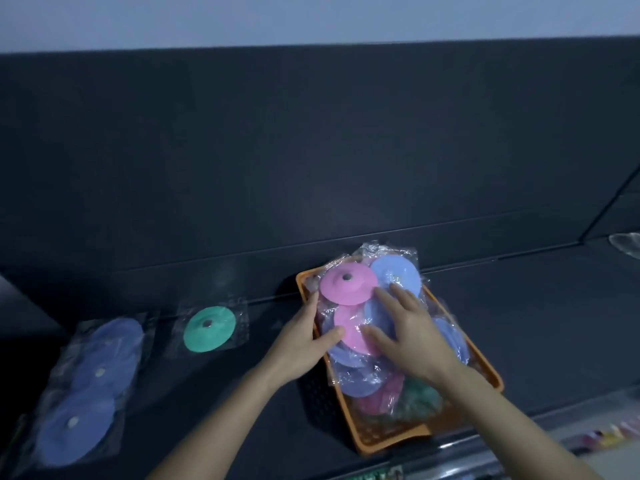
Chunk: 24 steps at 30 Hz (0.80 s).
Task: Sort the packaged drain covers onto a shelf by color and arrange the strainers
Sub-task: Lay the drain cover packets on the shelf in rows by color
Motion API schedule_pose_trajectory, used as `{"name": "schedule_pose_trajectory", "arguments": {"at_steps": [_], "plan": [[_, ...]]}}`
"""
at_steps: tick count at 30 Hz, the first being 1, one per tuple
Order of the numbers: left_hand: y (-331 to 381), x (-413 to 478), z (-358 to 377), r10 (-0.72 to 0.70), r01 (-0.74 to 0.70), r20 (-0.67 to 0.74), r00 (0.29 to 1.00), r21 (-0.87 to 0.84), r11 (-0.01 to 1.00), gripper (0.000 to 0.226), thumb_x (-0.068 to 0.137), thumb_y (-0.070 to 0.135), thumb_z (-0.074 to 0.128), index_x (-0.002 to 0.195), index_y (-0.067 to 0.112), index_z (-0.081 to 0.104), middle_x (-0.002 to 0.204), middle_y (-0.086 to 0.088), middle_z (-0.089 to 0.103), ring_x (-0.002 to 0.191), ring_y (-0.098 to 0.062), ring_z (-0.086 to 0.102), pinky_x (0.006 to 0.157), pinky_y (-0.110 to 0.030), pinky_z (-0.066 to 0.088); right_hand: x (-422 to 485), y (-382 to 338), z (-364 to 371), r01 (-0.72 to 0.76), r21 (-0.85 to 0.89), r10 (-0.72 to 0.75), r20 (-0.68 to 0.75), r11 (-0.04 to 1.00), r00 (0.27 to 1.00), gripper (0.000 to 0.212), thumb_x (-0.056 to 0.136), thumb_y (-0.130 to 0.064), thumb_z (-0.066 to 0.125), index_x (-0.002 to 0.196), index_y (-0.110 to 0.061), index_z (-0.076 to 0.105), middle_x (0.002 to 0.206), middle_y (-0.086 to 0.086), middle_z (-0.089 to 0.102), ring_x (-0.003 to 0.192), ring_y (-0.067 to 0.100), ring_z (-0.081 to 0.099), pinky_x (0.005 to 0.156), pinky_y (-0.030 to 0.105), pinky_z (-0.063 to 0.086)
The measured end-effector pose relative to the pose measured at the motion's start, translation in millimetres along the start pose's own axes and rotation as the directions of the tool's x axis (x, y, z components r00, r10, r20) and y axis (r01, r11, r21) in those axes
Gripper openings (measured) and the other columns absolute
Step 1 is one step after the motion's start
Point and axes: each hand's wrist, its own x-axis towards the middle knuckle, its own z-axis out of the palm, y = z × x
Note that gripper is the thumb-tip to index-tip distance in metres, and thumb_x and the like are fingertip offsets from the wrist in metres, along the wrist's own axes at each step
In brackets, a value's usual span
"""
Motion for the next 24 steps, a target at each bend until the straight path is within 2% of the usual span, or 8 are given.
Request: {"name": "schedule_pose_trajectory", "arguments": {"at_steps": [8,11,15,17,19,21,22,24], "plan": [[21.9,29.3,35.0,0.017,-0.018,-0.049,0.999,-0.028,0.999,0.080,0.087,0.039,0.062,0.149,0.039,0.011,0.144,0.023,0.034,0.128,0.004,0.033,0.101,-0.017,0.027,8.0,44.8,-19.3,0.002,0.068,0.001,-0.033,0.998,0.999,0.075,0.081,-0.056,0.054,0.143,-0.019,0.036,0.150,0.014,0.030,0.141,0.028,0.023,0.114,0.037,0.021],[25.1,32.5,44.0,0.070,-0.063,-0.188,0.980,0.045,0.997,0.075,0.085,0.038,0.064,0.147,0.039,0.021,0.145,0.016,0.035,0.131,-0.001,0.034,0.102,-0.018,0.027,8.6,52.8,-21.6,0.008,0.119,-0.002,-0.046,0.993,0.999,0.068,0.084,-0.045,0.062,0.143,-0.022,0.036,0.152,0.014,0.025,0.142,0.025,0.020,0.114,0.035,0.019],[41.3,33.7,42.0,0.113,-0.091,-0.308,0.945,0.085,0.992,0.054,0.092,0.036,0.053,0.142,0.029,0.033,0.139,0.012,0.041,0.125,-0.004,0.040,0.098,-0.015,0.030,11.0,53.0,-21.4,-0.006,0.179,0.014,-0.040,0.984,0.999,0.061,0.091,-0.040,0.054,0.145,-0.024,0.031,0.154,0.014,0.019,0.143,0.026,0.014,0.116,0.038,0.017],[50.5,35.6,42.2,0.139,-0.114,-0.270,0.953,0.109,0.988,0.049,0.094,0.033,0.050,0.140,0.026,0.036,0.135,0.008,0.046,0.118,-0.008,0.046,0.096,-0.019,0.036,12.9,51.9,-21.4,-0.002,0.209,0.009,-0.032,0.978,0.999,0.051,0.097,-0.031,0.045,0.145,-0.022,0.032,0.153,0.016,0.022,0.143,0.025,0.015,0.115,0.033,0.014],[57.6,35.8,47.5,0.183,-0.142,-0.257,0.949,0.171,0.975,0.051,0.094,0.030,0.053,0.140,0.018,0.038,0.135,0.008,0.040,0.121,-0.003,0.040,0.095,-0.009,0.028,14.4,53.0,-22.4,0.014,0.264,-0.006,-0.032,0.964,0.999,0.045,0.099,-0.020,0.040,0.143,-0.018,0.036,0.150,0.015,0.030,0.141,0.023,0.021,0.108,0.018,0.014],[61.6,36.0,53.8,0.196,-0.172,-0.317,0.928,0.102,0.980,0.050,0.089,0.022,0.062,0.135,0.016,0.043,0.129,0.016,0.034,0.109,0.017,0.037,0.089,0.004,0.023,13.7,55.3,-24.4,0.027,0.310,-0.018,-0.030,0.950,0.999,0.043,0.098,-0.011,0.040,0.141,-0.015,0.041,0.146,0.010,0.038,0.139,0.020,0.028,0.103,0.010,0.016],[62.7,36.9,56.6,0.185,-0.198,-0.357,0.915,0.002,0.980,0.050,0.085,0.019,0.067,0.130,0.021,0.047,0.127,0.019,0.036,0.106,0.019,0.040,0.089,0.003,0.028,12.9,56.7,-25.1,0.039,0.321,-0.029,-0.034,0.946,0.999,0.042,0.097,-0.008,0.040,0.139,-0.014,0.044,0.145,0.008,0.041,0.138,0.019,0.032,0.103,0.009,0.018],[63.5,41.4,59.7,0.063,-0.207,-0.415,0.907,-0.311,0.928,0.056,0.072,0.023,0.076,0.121,0.027,0.049,0.128,0.012,0.049,0.111,0.006,0.053,0.095,-0.014,0.043,10.9,57.1,-27.2,0.053,0.331,-0.041,-0.043,0.942,0.998,0.040,0.095,-0.004,0.042,0.134,-0.012,0.049,0.140,0.005,0.047,0.133,0.017,0.038,0.099,0.004,0.019]]}}
